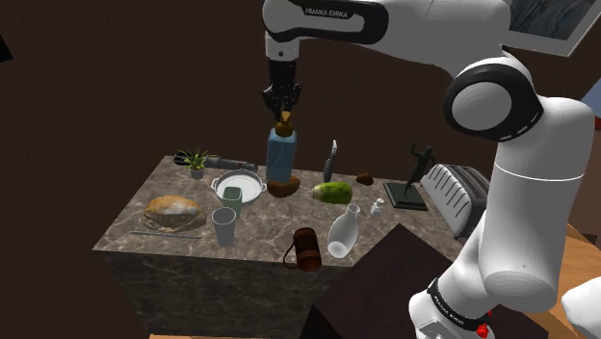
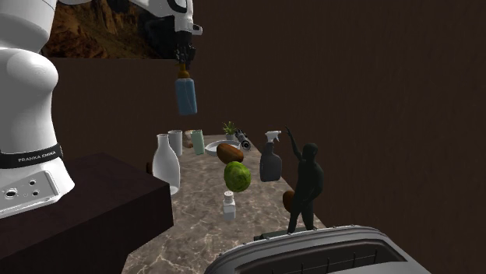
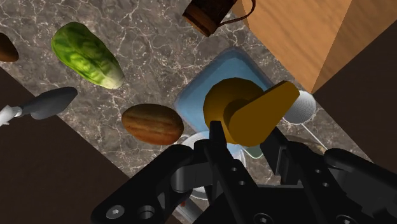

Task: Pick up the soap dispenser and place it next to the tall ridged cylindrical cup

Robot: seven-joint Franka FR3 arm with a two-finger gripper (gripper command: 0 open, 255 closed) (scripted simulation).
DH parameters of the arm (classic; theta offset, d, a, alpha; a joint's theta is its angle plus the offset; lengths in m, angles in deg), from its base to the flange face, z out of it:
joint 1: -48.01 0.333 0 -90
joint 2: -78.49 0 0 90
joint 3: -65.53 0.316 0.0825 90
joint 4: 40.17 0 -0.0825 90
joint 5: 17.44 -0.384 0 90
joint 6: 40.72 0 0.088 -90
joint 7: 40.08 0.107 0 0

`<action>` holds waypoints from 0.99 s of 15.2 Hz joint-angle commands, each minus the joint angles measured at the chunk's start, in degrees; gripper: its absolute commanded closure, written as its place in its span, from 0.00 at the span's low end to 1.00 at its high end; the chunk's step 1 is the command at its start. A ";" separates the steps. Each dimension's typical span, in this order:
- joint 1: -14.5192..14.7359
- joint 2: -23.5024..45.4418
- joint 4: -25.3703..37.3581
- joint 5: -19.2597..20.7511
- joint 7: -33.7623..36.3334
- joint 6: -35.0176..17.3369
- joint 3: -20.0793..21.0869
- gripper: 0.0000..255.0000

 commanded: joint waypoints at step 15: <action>0.25 -0.55 -13.20 0.05 0.26 -12.71 0.09 1.00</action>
